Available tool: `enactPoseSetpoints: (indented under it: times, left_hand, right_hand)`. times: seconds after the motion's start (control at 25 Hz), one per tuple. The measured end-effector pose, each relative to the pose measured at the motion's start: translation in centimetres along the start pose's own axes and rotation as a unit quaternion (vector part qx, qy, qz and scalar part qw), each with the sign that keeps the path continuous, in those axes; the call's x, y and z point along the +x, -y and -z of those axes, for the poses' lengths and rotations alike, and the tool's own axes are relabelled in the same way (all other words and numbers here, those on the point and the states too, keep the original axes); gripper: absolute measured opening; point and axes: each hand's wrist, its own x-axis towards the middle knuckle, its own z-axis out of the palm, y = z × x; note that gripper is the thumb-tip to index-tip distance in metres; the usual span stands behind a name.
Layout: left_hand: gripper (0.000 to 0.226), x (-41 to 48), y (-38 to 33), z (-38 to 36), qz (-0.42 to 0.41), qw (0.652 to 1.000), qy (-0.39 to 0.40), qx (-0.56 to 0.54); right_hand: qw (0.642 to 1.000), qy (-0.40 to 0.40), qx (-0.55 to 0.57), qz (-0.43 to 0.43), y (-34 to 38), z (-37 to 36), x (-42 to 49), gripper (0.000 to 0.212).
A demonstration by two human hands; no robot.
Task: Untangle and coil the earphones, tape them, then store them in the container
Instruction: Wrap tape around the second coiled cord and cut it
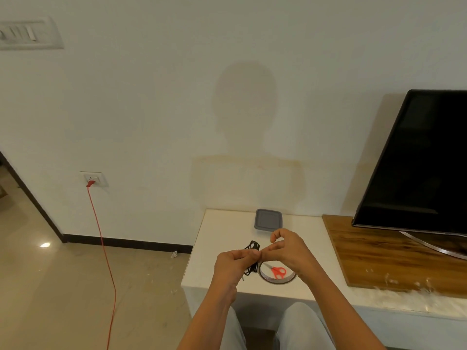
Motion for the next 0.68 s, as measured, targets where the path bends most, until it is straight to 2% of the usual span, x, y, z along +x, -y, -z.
enactPoseSetpoints:
  times: [0.28, 0.44, 0.6, 0.68]
  left_hand:
    - [0.032, 2.2, 1.0, -0.5, 0.045, 0.999, -0.011, -0.005]
    - [0.024, 3.9, 0.2, -0.7, 0.087, 0.995, -0.034, -0.035]
    - [0.008, 5.8, 0.3, -0.7, 0.072, 0.995, -0.048, -0.042]
    - [0.011, 7.2, 1.0, -0.6, 0.044, 0.997, -0.057, 0.000]
  right_hand:
    - [0.995, -0.037, -0.062, 0.069, -1.6, -1.7, 1.4, 0.032]
    - [0.994, -0.050, -0.044, 0.092, -2.1, -2.5, 2.2, 0.026]
    - [0.994, -0.007, -0.012, 0.105, -3.6, -2.0, 3.3, 0.015]
    - [0.995, 0.045, -0.012, 0.089, -4.6, -1.4, 3.7, 0.009]
